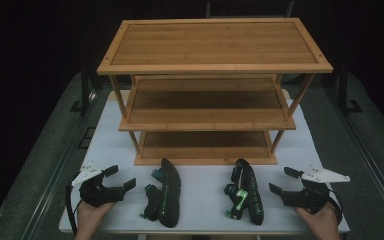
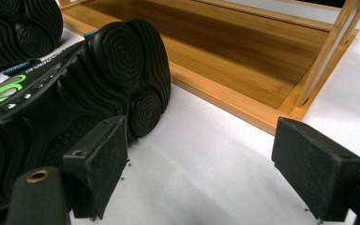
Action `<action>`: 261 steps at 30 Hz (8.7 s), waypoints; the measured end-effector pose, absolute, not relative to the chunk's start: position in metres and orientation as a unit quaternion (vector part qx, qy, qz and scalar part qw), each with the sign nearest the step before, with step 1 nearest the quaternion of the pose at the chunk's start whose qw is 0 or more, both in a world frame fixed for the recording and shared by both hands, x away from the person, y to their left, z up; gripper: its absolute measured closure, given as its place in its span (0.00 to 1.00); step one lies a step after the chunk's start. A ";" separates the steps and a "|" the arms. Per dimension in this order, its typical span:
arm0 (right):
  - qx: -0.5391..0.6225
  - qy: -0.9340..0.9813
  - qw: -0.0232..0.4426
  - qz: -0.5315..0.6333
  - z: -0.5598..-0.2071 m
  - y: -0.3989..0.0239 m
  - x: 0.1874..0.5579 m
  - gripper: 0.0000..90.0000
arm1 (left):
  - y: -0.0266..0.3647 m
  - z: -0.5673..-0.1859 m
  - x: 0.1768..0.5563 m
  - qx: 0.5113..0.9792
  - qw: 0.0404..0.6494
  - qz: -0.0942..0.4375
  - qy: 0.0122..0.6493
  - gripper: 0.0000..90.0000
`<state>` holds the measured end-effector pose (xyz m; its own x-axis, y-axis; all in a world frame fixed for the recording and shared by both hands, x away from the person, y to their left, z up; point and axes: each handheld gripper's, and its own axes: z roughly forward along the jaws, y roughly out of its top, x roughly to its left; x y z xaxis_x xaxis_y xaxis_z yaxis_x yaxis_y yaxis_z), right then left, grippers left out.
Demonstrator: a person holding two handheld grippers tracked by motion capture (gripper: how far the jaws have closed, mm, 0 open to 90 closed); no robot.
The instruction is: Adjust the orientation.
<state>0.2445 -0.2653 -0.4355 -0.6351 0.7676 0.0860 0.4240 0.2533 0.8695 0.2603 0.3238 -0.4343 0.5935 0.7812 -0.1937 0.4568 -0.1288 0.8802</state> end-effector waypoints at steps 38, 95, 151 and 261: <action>0.386 0.769 0.194 0.471 -0.432 -0.263 0.245 0.20 | 0.308 -0.428 0.243 0.775 0.504 0.136 0.357 0.35; 0.383 0.764 0.210 0.475 -0.428 -0.259 0.240 0.20 | 0.226 -0.424 0.267 0.820 0.508 0.048 0.261 0.53; 0.273 0.802 0.212 0.487 -0.407 -0.197 0.218 0.98 | 0.171 -0.429 0.258 0.820 0.513 0.055 0.248 0.44; 0.424 0.760 0.227 0.436 -0.419 -0.252 0.222 0.84 | 0.174 -0.422 0.247 0.820 0.495 0.106 0.267 0.82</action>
<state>0.2216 -0.2524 -0.4195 -0.5373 0.8430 0.0254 0.4471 0.2592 0.8561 0.2474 0.1742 -0.4217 0.8349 0.5430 -0.0902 0.3329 -0.3677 0.8683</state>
